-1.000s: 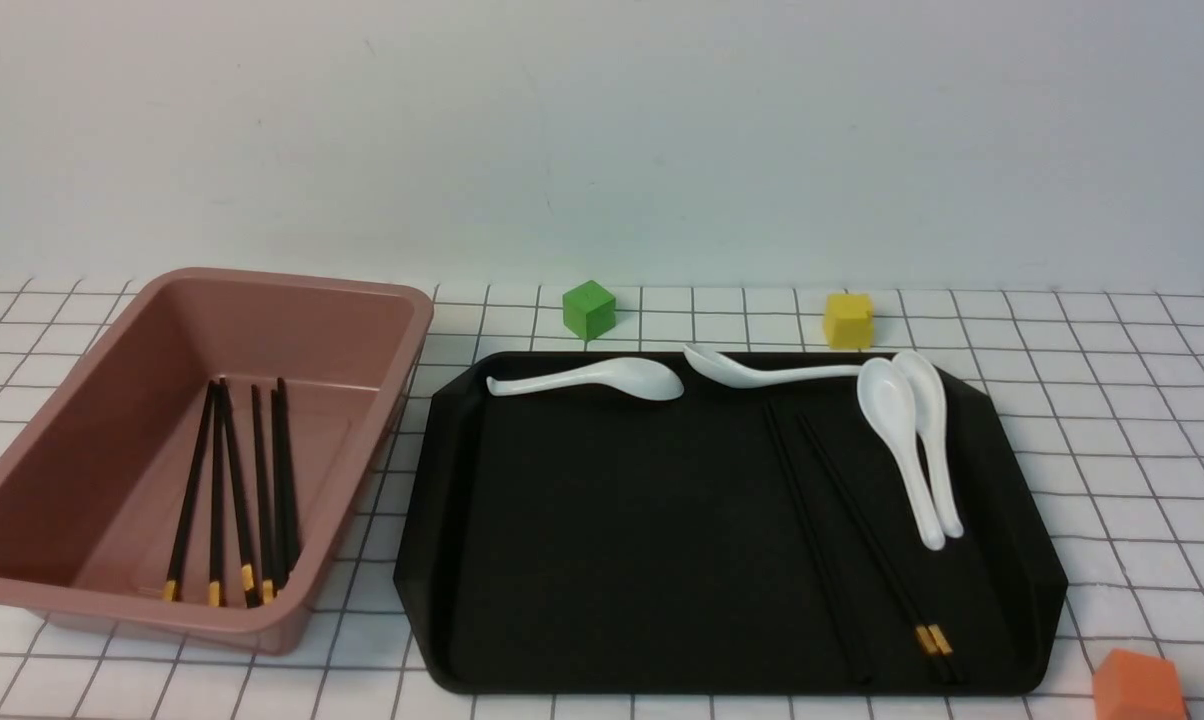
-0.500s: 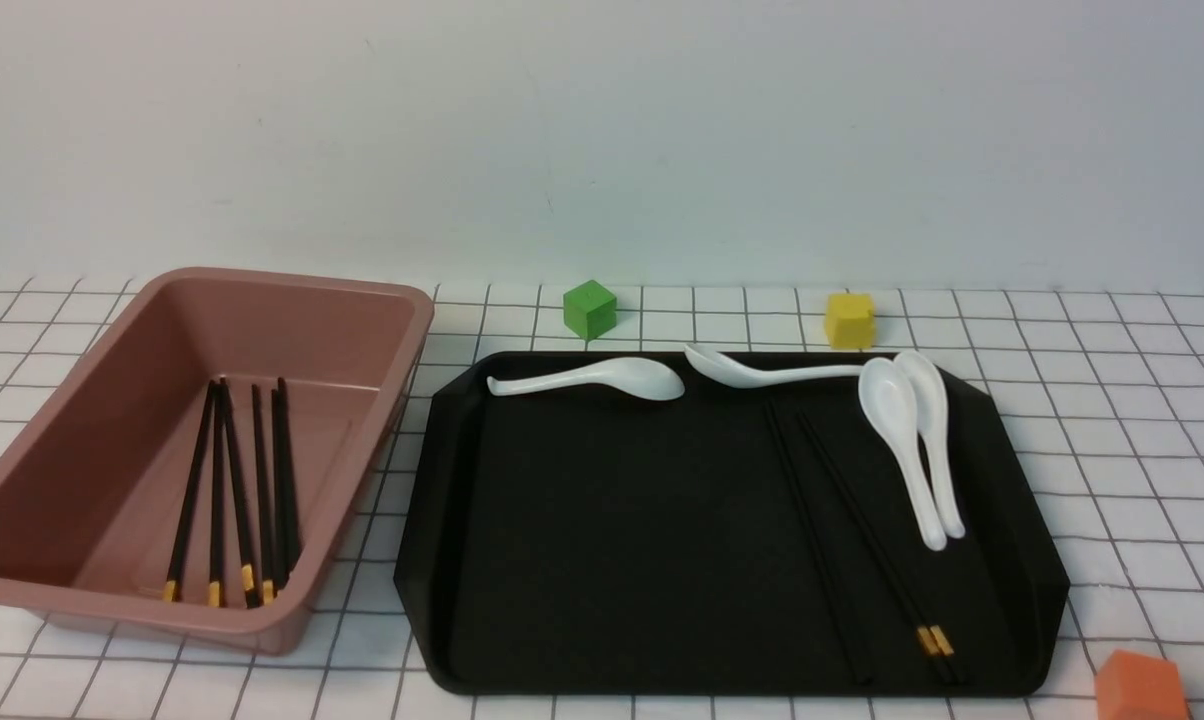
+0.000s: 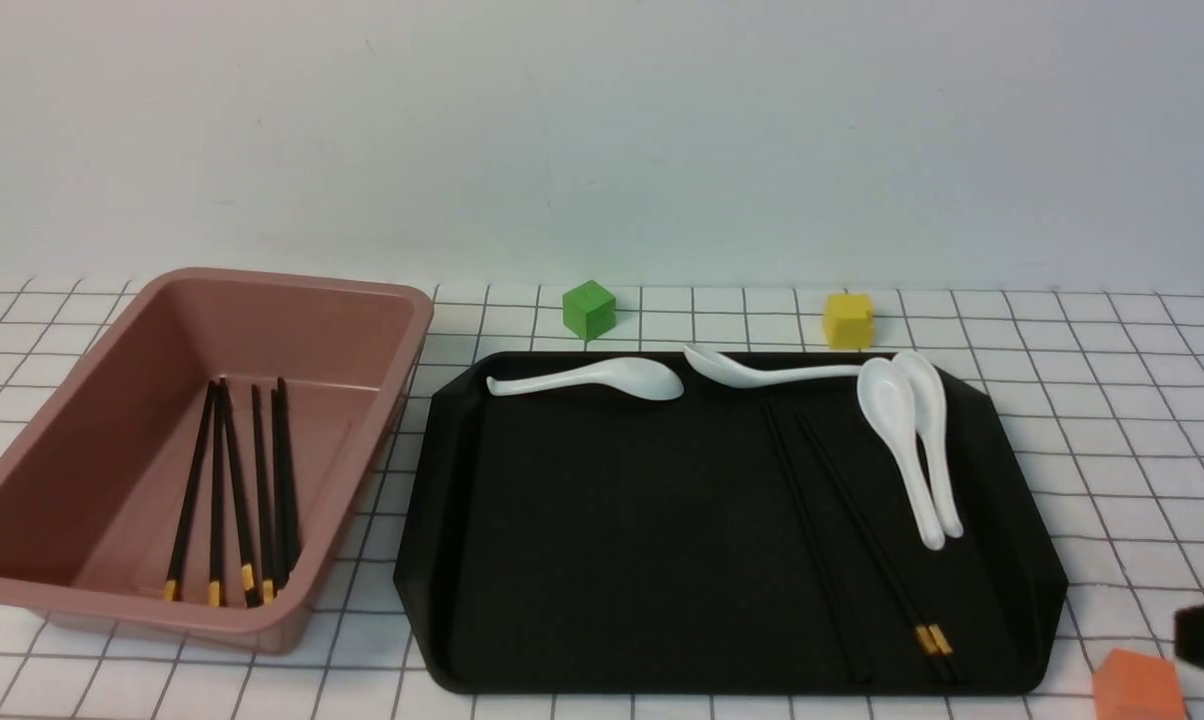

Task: On white black tablecloth take chopsticks from black tray and put them in box.
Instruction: 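Move the gripper over the chopsticks on the black tray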

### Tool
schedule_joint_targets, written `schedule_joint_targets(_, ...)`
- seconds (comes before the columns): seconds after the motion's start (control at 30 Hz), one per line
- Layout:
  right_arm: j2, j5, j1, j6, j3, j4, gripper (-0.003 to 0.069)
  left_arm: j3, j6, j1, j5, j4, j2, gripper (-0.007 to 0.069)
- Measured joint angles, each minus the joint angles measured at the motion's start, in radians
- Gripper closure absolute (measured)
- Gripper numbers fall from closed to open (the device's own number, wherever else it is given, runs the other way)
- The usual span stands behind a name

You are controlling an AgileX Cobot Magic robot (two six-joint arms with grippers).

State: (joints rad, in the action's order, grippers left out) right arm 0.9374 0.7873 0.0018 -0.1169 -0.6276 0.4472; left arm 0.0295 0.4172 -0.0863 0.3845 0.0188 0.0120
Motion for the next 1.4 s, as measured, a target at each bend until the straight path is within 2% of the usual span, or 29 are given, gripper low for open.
schedule_joint_targets(0.13,0.265,0.083,0.005,-0.038,-0.08,0.014,0.0659,0.0,0.0,0.0,0.0,0.0,0.0,0.0386)
schedule_joint_targets(0.23,0.419,0.098,0.043,-0.107,-0.13,0.077,0.0659,0.0,0.0,0.0,0.0,0.0,0.0,0.0386)
schedule_joint_targets(0.33,0.559,0.064,0.136,-0.137,-0.199,0.111,0.0659,0.0,0.0,0.0,0.0,0.0,0.0,0.0386)
schedule_joint_targets(0.53,0.723,0.007,0.299,0.023,-0.36,-0.042,0.0658,0.0,0.0,0.0,0.0,0.0,0.0,0.0387)
schedule_joint_targets(0.57,0.743,0.006,0.322,0.057,-0.383,-0.081,0.0657,0.0,0.0,0.0,0.0,0.0,0.0,0.0388)
schedule_joint_targets(0.6,0.785,0.001,0.366,0.136,-0.433,-0.17,0.0656,0.0,0.0,0.0,0.0,0.0,0.0,0.0388)
schedule_joint_targets(0.63,0.789,0.0,0.377,0.144,-0.438,-0.179,0.0655,0.0,0.0,0.0,0.0,0.0,0.0,0.0388)
schedule_joint_targets(0.7,0.84,-0.004,0.429,0.259,-0.494,-0.288,0.0645,0.0,0.0,0.0,0.0,0.0,0.0,0.0388)
schedule_joint_targets(0.83,0.884,-0.028,0.448,0.382,-0.54,-0.389,0.0606,0.0,0.0,0.0,0.0,0.0,0.0,0.0386)
schedule_joint_targets(0.9,0.891,-0.043,0.448,0.395,-0.545,-0.401,0.0585,0.0,0.0,0.0,0.0,0.0,0.0,0.0386)
schedule_joint_targets(0.97,0.909,-0.068,0.448,0.406,-0.551,-0.414,0.0524,0.0,0.0,0.0,0.0,0.0,0.0,0.0386)
schedule_joint_targets(1.0,0.909,-0.07,0.448,0.406,-0.552,-0.414,0.0519,0.0,0.0,0.0,0.0,0.0,0.0,0.0386)
schedule_joint_targets(1.07,0.935,-0.084,0.448,0.409,-0.554,-0.414,0.0441,0.0,0.0,0.0,0.0,0.0,0.0,0.0386)
schedule_joint_targets(1.2,0.979,-0.09,0.448,0.41,-0.554,-0.414,0.0366,0.0,0.0,0.0,0.0,0.0,0.0,0.0386)
schedule_joint_targets(1.4,1.007,-0.081,0.448,0.41,-0.572,-0.419,0.0349,0.0,0.0,0.0,0.0,0.0,0.0,0.0386)
